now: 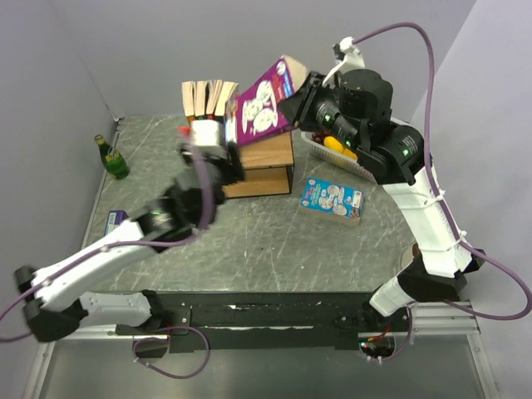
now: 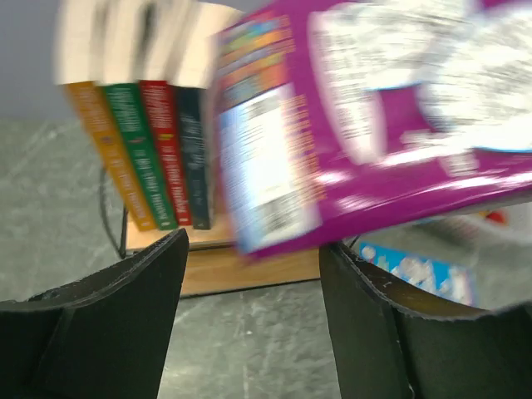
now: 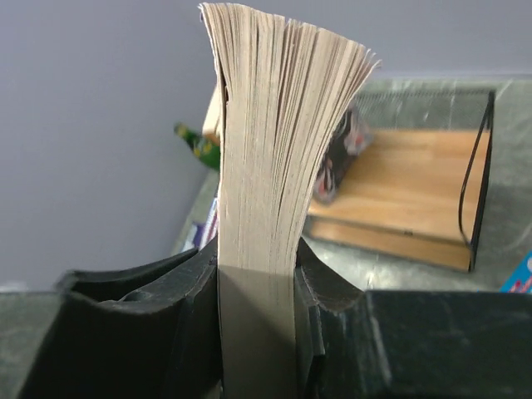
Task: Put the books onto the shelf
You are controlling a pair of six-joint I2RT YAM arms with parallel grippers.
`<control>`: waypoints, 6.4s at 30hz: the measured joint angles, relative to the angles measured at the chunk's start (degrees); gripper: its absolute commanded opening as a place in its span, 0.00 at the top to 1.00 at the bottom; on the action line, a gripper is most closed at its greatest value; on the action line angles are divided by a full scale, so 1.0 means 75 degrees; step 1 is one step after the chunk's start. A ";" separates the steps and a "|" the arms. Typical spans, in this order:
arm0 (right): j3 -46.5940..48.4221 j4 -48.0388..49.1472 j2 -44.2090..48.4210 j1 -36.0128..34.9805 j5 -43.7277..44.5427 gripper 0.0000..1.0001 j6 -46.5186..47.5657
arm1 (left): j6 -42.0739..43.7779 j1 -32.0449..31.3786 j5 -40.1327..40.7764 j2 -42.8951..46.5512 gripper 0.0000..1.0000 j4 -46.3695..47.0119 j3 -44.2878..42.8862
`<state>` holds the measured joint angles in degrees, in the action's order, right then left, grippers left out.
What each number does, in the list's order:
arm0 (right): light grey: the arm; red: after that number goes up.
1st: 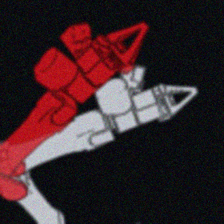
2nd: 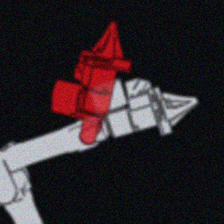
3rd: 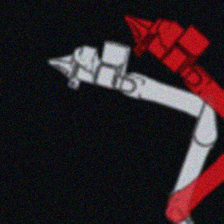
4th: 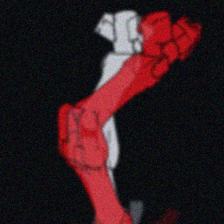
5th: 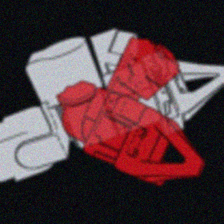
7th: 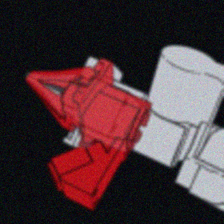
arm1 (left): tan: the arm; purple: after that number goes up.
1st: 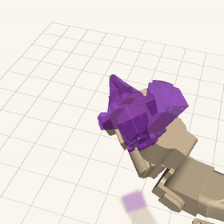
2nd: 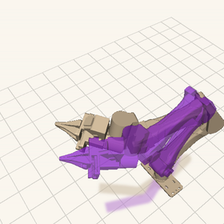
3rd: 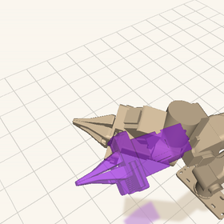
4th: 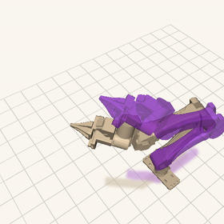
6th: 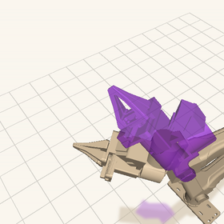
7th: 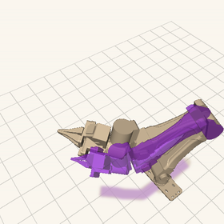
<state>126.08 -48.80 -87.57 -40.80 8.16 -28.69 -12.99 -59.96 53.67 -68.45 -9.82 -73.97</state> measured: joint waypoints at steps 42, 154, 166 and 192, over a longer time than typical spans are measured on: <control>0.1547 -0.0796 -0.3238 0.0437 0.1647 1.00 0.1521 | -0.6178 0.8635 -0.6720 -0.1568 0.53 0.0315 0.1067; -0.2232 0.3934 -0.4039 0.1530 -0.2451 1.00 -0.0752 | -0.6563 0.8055 -0.9008 -0.3856 0.55 0.2282 0.1230; -0.1306 0.3873 -0.4686 0.1454 -0.2862 1.00 -0.0854 | -0.6563 0.7848 -0.9081 -0.3856 0.55 0.2326 0.1230; -0.0962 0.3689 -0.4861 0.1766 -0.2553 1.00 -0.1061 | -0.6382 0.7868 -0.9002 -0.3870 0.55 0.2174 0.0901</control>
<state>118.87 -21.12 -124.03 -27.55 -10.98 -36.64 -60.86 -0.95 -13.85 -97.47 6.48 -67.22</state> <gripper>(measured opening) 0.008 0.450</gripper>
